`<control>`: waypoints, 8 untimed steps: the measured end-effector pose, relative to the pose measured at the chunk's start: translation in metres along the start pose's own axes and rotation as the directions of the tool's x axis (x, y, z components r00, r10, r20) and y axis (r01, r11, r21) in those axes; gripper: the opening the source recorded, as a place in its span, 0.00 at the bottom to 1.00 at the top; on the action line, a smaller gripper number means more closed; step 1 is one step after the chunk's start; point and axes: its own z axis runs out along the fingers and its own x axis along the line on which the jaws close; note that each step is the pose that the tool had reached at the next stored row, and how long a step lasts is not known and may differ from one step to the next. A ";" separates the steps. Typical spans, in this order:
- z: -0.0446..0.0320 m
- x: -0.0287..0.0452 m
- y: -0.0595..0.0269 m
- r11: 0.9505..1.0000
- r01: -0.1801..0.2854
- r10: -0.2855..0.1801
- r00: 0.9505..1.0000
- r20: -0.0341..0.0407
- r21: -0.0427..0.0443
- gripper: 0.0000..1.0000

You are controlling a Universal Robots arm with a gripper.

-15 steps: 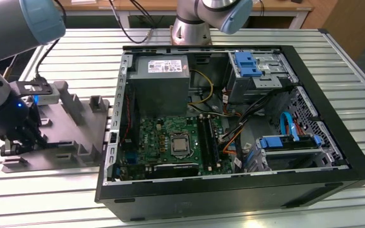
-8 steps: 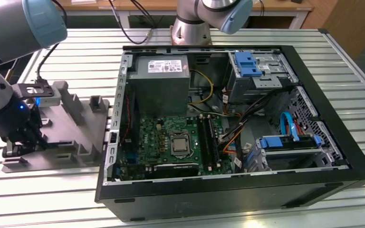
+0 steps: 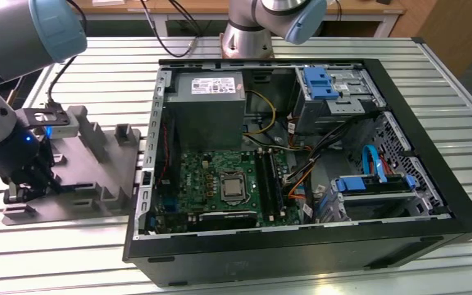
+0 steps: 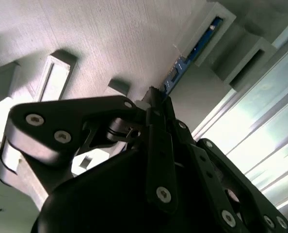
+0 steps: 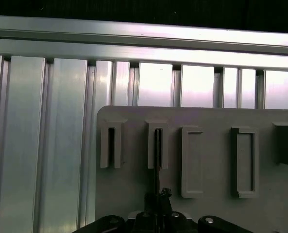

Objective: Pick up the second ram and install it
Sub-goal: 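Pick up the second ram and move it above second insertion slot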

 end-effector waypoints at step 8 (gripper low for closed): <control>0.0004 0.0000 0.0000 1.000 0.000 0.000 1.000 0.000 0.000 0.14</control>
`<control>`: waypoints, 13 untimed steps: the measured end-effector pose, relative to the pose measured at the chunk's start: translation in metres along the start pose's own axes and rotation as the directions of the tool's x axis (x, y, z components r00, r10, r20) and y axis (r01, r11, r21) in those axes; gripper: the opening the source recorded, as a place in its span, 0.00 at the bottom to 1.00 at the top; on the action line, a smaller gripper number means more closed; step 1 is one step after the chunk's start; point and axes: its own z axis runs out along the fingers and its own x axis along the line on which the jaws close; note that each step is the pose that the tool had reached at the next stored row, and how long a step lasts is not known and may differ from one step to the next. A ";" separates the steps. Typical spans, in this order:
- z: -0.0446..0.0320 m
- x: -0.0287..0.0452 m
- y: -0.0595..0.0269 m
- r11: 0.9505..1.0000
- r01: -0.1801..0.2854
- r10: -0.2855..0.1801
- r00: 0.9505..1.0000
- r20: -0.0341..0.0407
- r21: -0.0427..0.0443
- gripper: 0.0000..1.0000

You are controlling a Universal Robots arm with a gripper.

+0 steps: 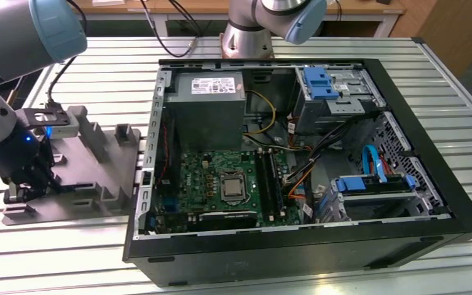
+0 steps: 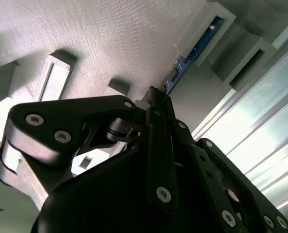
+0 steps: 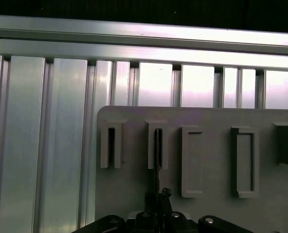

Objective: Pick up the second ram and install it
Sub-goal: 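Pick up the second ram and move it above second insertion slot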

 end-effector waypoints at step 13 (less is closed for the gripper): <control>-0.0001 0.0000 -0.0001 1.000 0.000 0.000 1.000 0.000 0.000 0.14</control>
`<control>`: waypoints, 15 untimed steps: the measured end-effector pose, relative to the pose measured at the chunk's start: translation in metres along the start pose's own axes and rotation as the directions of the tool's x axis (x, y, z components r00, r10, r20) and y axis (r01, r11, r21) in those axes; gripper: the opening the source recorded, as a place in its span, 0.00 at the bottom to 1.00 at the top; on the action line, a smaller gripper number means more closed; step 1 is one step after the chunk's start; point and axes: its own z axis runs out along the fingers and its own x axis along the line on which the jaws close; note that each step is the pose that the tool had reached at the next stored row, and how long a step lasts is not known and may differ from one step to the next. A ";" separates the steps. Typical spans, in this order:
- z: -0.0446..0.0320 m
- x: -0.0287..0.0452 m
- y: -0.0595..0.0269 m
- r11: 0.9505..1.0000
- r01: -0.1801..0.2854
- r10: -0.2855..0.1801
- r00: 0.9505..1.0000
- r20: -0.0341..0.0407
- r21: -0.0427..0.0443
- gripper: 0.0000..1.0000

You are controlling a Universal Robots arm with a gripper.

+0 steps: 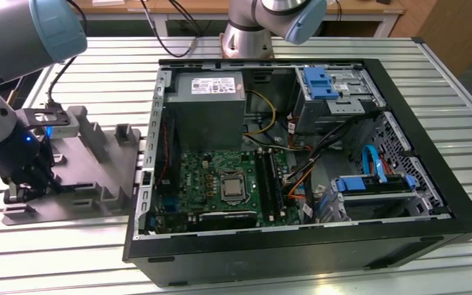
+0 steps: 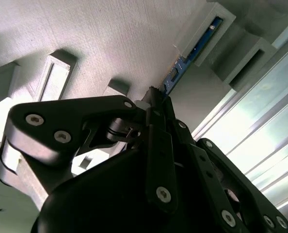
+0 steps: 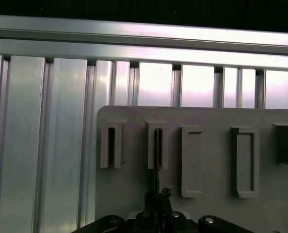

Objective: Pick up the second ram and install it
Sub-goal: 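Pick up the second ram and move it above second insertion slot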

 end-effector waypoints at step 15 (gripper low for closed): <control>-0.0260 -0.0007 0.0005 1.000 0.000 0.000 1.000 0.000 0.000 0.14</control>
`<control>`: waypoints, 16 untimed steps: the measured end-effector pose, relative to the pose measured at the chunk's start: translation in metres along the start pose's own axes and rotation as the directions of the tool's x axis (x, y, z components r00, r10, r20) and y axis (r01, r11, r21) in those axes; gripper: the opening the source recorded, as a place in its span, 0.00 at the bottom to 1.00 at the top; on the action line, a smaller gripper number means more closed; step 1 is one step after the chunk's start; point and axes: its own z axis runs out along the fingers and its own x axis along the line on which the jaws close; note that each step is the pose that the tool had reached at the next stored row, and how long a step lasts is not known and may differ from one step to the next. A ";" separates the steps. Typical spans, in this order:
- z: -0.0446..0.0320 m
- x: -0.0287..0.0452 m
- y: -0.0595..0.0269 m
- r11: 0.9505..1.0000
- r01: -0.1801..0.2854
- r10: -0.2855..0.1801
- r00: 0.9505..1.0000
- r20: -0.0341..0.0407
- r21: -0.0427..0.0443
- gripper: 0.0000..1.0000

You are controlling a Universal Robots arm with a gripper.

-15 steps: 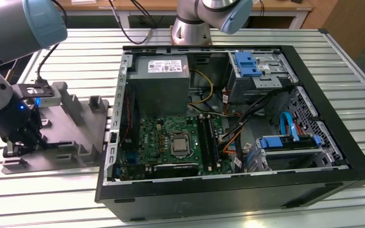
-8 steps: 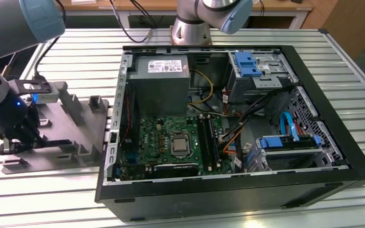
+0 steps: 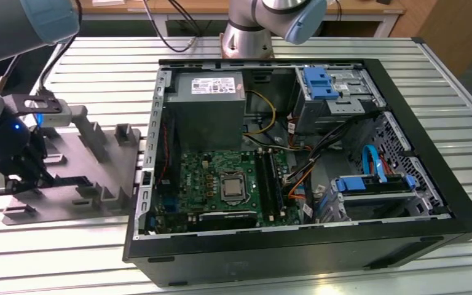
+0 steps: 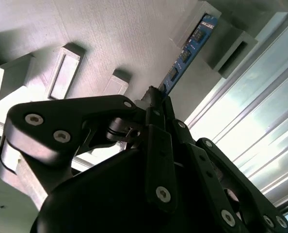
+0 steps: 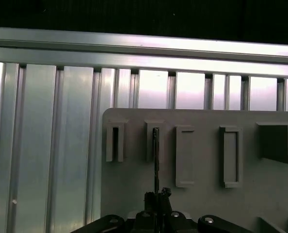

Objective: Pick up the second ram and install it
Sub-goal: 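Pick up the second ram and move it above second insertion slot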

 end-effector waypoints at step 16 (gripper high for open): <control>-0.0225 -0.0006 0.0004 1.000 0.000 0.000 1.000 0.000 0.000 0.14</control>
